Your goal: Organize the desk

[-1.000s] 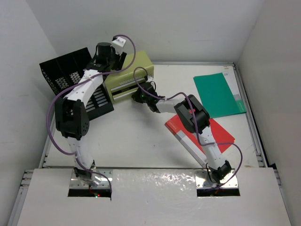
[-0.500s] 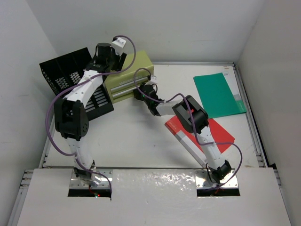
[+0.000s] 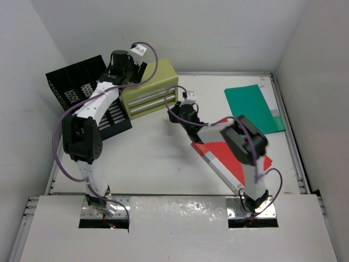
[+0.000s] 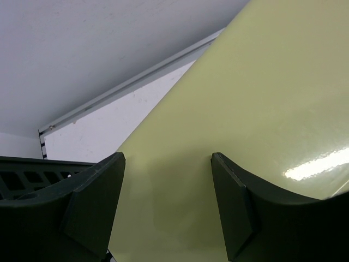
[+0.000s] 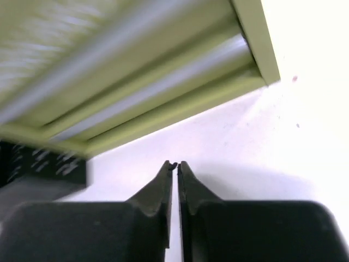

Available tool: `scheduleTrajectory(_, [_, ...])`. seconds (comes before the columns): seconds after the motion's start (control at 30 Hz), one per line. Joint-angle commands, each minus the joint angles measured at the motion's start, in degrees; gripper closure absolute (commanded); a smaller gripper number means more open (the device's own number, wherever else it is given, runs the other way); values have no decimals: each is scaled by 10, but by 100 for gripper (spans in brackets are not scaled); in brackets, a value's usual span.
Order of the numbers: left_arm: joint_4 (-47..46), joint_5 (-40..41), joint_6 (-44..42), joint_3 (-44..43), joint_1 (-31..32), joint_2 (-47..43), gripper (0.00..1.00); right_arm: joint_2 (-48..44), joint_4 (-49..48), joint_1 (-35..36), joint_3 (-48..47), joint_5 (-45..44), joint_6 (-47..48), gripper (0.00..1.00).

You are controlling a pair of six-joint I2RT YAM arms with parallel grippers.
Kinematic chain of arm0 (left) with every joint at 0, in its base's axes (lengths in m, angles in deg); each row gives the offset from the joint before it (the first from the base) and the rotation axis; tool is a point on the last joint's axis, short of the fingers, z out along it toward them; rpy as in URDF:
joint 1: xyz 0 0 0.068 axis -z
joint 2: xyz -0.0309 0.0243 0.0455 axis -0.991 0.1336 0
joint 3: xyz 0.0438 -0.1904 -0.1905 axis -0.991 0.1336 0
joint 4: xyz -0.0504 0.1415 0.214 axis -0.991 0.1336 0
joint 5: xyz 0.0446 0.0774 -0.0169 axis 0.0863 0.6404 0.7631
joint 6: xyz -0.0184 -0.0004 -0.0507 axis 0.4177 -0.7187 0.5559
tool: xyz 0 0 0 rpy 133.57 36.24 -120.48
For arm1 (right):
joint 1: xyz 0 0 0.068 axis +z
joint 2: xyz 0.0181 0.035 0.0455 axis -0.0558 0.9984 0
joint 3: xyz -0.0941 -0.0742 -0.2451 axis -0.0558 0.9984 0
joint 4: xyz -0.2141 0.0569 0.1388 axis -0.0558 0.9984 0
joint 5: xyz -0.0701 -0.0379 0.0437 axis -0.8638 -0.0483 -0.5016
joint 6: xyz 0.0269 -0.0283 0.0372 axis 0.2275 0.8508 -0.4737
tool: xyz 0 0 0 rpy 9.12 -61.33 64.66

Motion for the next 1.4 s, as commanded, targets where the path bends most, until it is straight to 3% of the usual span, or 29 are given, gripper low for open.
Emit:
scheduleTrajectory(0.0, [61, -14, -9, -12, -4, -4, 36, -208, 47, 3, 51, 38, 106, 92])
scheduleTrajectory(0.03, [62, -14, -9, -14, -3, -6, 36, -244, 87, 4, 61, 45, 126, 89])
scheduleTrajectory(0.1, [64, -30, -10, -18, -3, -13, 36, -314, 170, 0, 79, 59, 174, 72])
scheduleTrajectory(0.13, [68, -38, -9, -24, -3, -16, 36, -376, 262, -15, 88, 66, 184, 63])
scheduleTrajectory(0.17, [70, -42, -10, -26, -1, -21, 36, -403, 310, -30, 91, 79, 189, 51])
scheduleTrajectory(0.2, [74, -50, -9, -27, -2, -31, 36, -430, 348, -53, 95, 149, 183, 32])
scheduleTrajectory(0.23, [80, -70, -12, -26, -1, -38, 36, -454, 395, -122, 116, 195, 171, 28])
scheduleTrajectory(0.3, [86, -88, -17, -21, 3, -62, 36, -529, 409, -200, 155, 283, 111, 21])
scheduleTrajectory(0.33, [87, -97, -21, -9, 10, -70, 36, -555, 403, -280, 203, 296, 97, 19])
scheduleTrajectory(0.4, [84, -96, -27, 8, 22, -94, 36, -617, 400, -355, 242, 294, 62, 16])
scheduleTrajectory(0.43, [84, -90, -36, 22, 38, -100, 36, -638, 384, -428, 277, 294, 37, 15])
scheduleTrajectory(0.5, [90, -69, -48, 39, 67, -113, 36, -639, 336, -504, 318, 305, 9, 16])
scheduleTrajectory(0.63, [104, -44, -87, 66, 113, -123, 36, -589, 201, -591, 373, 390, -87, 19])
scheduleTrajectory(0.8, [133, -69, -88, 60, 131, -118, 36, -515, 67, -693, 436, 342, -134, 24])
scheduleTrajectory(0.87, [142, -68, -81, 48, 133, -113, 36, -497, 35, -717, 447, 304, -128, 27])
scheduleTrajectory(1.03, [163, -56, -73, 36, 135, -112, 36, -450, 79, -742, 411, 251, -53, 27])
scheduleTrajectory(1.2, [179, -34, -61, 36, 141, -118, 36, -362, -25, -813, 404, 318, -99, 30])
scheduleTrajectory(1.27, [185, -20, -55, 30, 145, -118, 36, -315, -100, -827, 408, 340, -132, 33])
scheduleTrajectory(1.37, [203, -3, -50, 14, 149, -116, 36, -271, -137, -828, 399, 347, -130, 35])
